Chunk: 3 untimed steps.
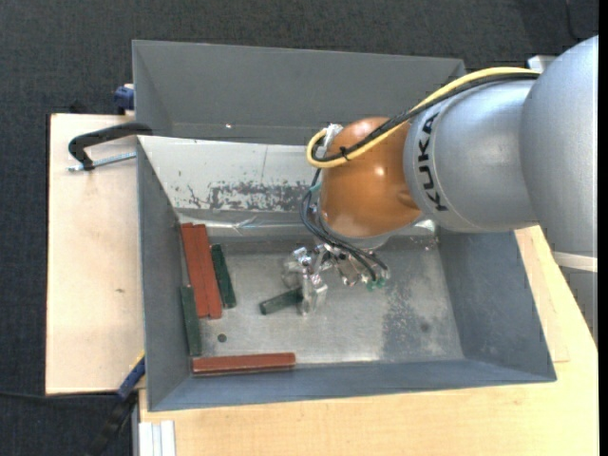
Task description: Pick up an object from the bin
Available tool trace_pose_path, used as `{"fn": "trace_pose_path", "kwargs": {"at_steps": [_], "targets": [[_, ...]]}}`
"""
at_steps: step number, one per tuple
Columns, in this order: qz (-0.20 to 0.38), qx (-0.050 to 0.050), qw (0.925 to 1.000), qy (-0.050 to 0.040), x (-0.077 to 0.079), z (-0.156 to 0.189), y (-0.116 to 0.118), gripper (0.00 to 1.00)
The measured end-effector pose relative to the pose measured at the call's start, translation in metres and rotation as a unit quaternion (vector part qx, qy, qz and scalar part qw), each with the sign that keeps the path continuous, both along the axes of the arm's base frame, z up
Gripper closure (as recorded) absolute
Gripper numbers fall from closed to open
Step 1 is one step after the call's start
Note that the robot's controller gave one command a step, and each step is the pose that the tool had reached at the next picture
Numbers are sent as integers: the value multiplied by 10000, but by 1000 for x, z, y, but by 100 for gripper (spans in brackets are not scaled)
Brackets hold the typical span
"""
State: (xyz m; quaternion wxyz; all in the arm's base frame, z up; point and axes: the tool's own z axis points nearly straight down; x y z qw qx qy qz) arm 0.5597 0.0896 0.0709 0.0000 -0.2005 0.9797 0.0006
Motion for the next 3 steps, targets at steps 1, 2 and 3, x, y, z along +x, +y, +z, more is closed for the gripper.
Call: {"fn": "trace_pose_path", "kwargs": {"at_steps": [1,2,3], "targets": [[-1,0,10000,1,0,0,0,100],[-1,1,10000,1,0,0,0,100],[480,-10,9988,0,-7,9,12,100]]}}
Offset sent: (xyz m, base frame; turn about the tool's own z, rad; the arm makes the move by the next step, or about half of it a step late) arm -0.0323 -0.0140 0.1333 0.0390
